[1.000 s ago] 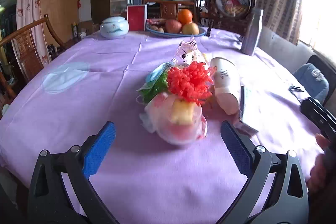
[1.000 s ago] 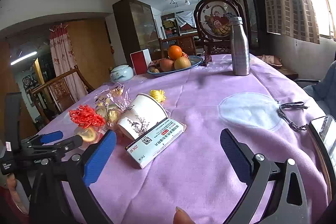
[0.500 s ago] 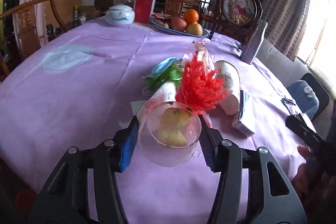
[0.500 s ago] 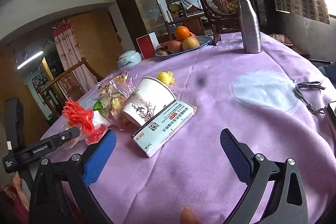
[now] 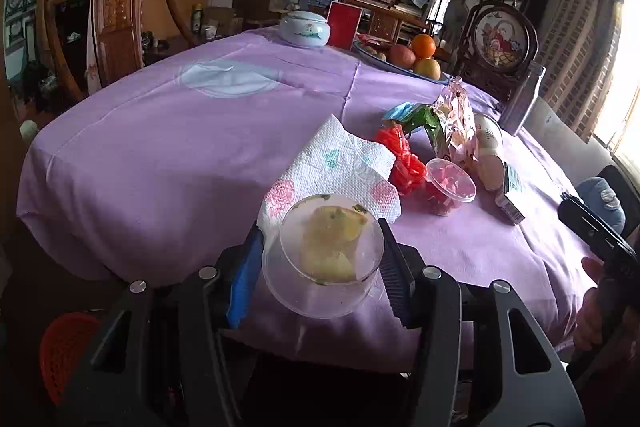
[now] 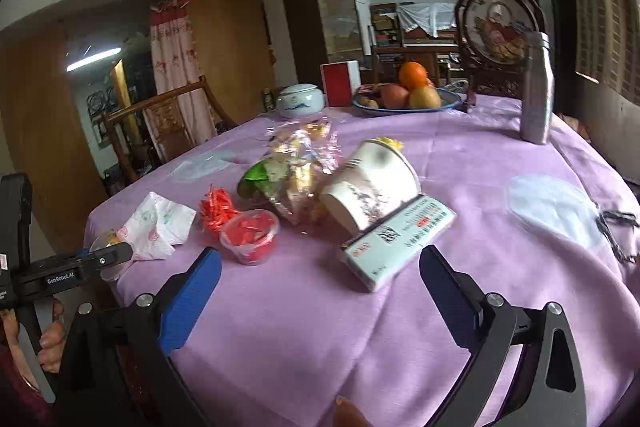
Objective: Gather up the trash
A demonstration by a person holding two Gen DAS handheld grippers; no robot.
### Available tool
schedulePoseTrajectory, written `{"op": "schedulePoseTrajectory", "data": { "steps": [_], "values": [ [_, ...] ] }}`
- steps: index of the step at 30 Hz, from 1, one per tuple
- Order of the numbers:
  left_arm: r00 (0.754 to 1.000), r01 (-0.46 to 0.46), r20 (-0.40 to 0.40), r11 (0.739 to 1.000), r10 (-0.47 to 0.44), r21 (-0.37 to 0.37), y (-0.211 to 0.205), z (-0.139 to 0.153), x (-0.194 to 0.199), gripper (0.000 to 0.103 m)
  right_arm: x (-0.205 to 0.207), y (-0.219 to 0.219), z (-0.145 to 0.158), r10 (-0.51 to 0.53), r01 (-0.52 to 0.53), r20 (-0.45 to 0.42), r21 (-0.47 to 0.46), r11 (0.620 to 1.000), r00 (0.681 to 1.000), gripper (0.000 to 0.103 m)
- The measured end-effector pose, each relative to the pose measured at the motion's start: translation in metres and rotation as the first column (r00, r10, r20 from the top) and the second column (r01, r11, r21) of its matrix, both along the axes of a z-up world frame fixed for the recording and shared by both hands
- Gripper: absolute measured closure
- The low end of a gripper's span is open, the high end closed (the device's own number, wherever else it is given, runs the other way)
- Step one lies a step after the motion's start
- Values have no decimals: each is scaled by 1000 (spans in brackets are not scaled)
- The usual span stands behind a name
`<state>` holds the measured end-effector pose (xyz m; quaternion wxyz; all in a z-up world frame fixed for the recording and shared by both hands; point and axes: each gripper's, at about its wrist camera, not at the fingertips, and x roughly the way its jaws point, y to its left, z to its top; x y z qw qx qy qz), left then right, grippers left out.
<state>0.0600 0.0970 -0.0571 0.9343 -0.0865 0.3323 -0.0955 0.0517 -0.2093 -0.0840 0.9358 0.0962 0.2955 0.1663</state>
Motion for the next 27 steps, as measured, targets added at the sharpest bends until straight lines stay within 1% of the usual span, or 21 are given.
{"op": "schedulePoseTrajectory", "data": {
  "steps": [3,6,8,9,11,13,14,16,17,18,19,20,21,22,23,24,25,27],
  "values": [
    [1000,1,-14,1000,-1,-11,8,-6,1,49,2,25,6,51,-50,12,-32,998,999,6],
    [1000,15,-2,1000,-15,-23,12,-8,-2,49,4,40,8,91,-91,-7,-7,996,996,6],
    [999,34,18,999,-34,-30,15,-7,-6,49,9,51,8,133,-132,-37,32,991,990,9],
    [999,36,28,999,-35,-32,17,-7,-8,49,11,58,7,158,-156,-50,40,987,986,13],
    [999,31,44,999,-29,-44,21,-8,-10,48,16,75,9,203,-199,-67,52,979,977,16],
    [999,28,42,997,-25,-67,28,-11,-7,48,20,87,11,222,-218,-73,67,974,972,18],
    [999,27,45,996,-24,-83,31,-13,-6,48,23,96,13,241,-235,-79,78,969,967,22],
    [997,22,81,992,-11,-126,34,-17,-6,49,26,110,13,266,-258,-83,92,962,960,26],
    [992,-7,121,988,26,-154,34,-21,-7,55,27,118,12,274,-266,-83,98,959,958,28],
    [983,-62,162,982,92,-177,30,-30,-5,81,28,124,11,278,-269,-83,99,958,957,34],
    [971,-99,201,981,132,-166,23,-37,-4,89,29,129,9,270,-262,-84,98,960,959,41],
    [965,-107,221,982,140,-156,18,-39,-3,90,30,130,9,263,-255,-86,100,962,961,55],
    [969,-85,214,981,122,-174,18,-37,0,90,31,129,10,253,-243,-89,109,964,963,57],
    [979,-35,187,974,78,-224,24,-35,3,90,32,127,12,244,-233,-97,111,966,965,56],
    [981,-25,180,971,69,-238,33,-33,1,90,35,128,14,237,-226,-115,103,969,965,50],
    [980,-31,183,972,75,-232,41,-31,-2,90,38,129,15,251,-240,-123,96,966,960,40],
    [978,-53,186,975,94,-217,55,-27,-9,90,39,127,18,251,-243,-115,86,966,961,39],
    [971,-92,199,974,134,-207,84,-23,-27,89,33,119,21,246,-238,-81,100,966,966,38]
  ]
}}
